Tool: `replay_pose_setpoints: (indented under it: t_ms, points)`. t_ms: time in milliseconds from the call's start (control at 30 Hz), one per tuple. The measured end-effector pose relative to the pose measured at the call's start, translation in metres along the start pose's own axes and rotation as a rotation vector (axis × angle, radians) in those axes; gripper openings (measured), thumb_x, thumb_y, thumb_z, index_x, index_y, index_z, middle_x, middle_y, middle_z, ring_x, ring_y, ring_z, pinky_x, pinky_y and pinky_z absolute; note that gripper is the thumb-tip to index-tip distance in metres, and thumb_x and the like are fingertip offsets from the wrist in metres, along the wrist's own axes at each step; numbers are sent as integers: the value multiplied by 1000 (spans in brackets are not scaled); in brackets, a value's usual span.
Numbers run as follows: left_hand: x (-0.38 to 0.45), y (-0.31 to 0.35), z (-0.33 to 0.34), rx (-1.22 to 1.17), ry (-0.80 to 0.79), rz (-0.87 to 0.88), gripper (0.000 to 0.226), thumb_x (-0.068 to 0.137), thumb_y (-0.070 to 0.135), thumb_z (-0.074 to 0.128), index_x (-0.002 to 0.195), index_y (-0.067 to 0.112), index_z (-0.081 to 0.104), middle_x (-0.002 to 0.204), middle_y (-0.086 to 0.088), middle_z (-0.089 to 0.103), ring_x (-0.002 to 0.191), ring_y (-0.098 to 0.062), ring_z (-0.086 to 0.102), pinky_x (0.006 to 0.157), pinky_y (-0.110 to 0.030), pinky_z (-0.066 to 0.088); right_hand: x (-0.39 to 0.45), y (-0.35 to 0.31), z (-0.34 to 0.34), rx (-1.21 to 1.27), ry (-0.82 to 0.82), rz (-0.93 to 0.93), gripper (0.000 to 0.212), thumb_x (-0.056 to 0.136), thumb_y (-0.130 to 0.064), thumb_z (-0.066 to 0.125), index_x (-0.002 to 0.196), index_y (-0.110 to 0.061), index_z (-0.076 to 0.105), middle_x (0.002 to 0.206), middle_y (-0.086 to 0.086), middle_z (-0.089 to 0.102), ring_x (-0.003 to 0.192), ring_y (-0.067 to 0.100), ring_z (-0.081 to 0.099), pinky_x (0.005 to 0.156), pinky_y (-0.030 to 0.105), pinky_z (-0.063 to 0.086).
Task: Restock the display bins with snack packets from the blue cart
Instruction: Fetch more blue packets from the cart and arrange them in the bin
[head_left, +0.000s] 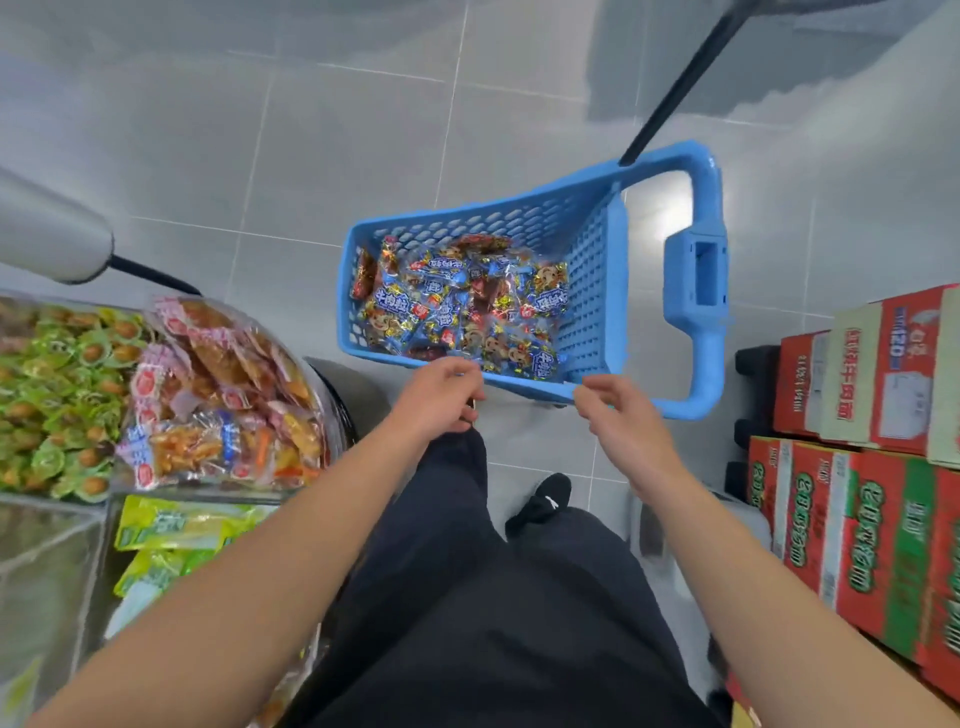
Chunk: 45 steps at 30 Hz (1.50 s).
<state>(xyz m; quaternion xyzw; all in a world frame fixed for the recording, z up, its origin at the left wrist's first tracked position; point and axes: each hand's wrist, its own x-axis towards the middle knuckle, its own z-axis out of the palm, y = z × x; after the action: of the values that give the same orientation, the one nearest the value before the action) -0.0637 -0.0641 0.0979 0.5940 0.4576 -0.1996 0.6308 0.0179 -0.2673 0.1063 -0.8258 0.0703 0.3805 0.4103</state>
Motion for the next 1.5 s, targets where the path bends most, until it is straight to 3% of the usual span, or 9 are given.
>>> replay_pose_setpoints:
  t_ms: [133, 300, 500, 700, 867, 967, 1167, 1267, 1500]
  points:
    - [49, 21, -27, 89, -55, -1, 9, 102, 24, 53, 102, 26, 62, 101, -5, 72, 73, -16, 64, 78, -35, 60, 49, -22, 16, -206, 34, -61, 24, 88, -31, 67, 110, -25, 59, 99, -15, 63, 79, -9, 58, 65, 2, 39]
    - [100, 23, -39, 137, -78, -22, 12, 99, 25, 56, 92, 31, 62, 104, -3, 73, 73, -15, 68, 79, -36, 60, 111, -14, 37, -495, 30, -94, 37, 88, -19, 69, 124, -10, 62, 121, 8, 65, 112, 25, 59, 98, 35, 42]
    - [141, 9, -33, 139, -107, -74, 6, 98, 24, 59, 97, 30, 62, 109, -8, 72, 76, -14, 66, 71, -27, 57, 157, 4, 56, -746, -65, -84, 27, 91, -13, 62, 118, -13, 67, 118, 10, 68, 108, 30, 62, 91, 37, 47]
    - [156, 16, -35, 670, -174, 447, 61, 81, 36, 79, 138, 30, 56, 136, 11, 58, 119, -4, 49, 99, -24, 37, 159, -19, 55, -559, -66, -430, 13, 87, -11, 69, 95, -17, 78, 87, -4, 67, 80, 5, 55, 74, 13, 38]
    - [174, 26, -36, 777, -205, 424, 25, 89, 37, 73, 106, 18, 76, 76, 13, 70, 69, 3, 62, 74, -25, 51, 169, -26, 60, -200, -58, -289, 21, 87, -16, 70, 102, -31, 72, 92, -18, 66, 82, -3, 59, 77, 9, 43]
    - [182, 16, -55, 596, 7, 327, 23, 90, 37, 74, 106, 20, 77, 80, 15, 69, 76, -10, 66, 72, -27, 53, 184, -12, 60, -315, 58, -202, 33, 89, -30, 65, 122, -27, 59, 105, -10, 64, 88, 9, 62, 79, 27, 48]
    - [181, -16, -73, -76, 195, -49, 8, 89, 18, 76, 96, 15, 76, 98, -26, 71, 73, -28, 68, 65, -40, 63, 196, 29, 79, -944, -280, -113, 41, 92, -25, 61, 133, -19, 55, 123, 10, 61, 107, 33, 59, 81, 38, 51]
    - [177, -24, -71, -251, 196, -79, 10, 89, 12, 75, 84, 20, 78, 89, -14, 75, 77, -26, 72, 64, -39, 62, 202, 26, 80, -786, -163, -110, 25, 95, -21, 59, 118, -19, 68, 106, 7, 70, 96, 29, 64, 76, 35, 52]
    - [176, -22, -72, -620, 296, -207, 48, 91, 10, 72, 135, 7, 53, 78, -3, 74, 55, -14, 67, 58, -31, 59, 196, -17, 55, -133, 92, -93, 15, 91, -33, 59, 79, -37, 69, 76, -22, 68, 76, -3, 63, 72, 10, 46]
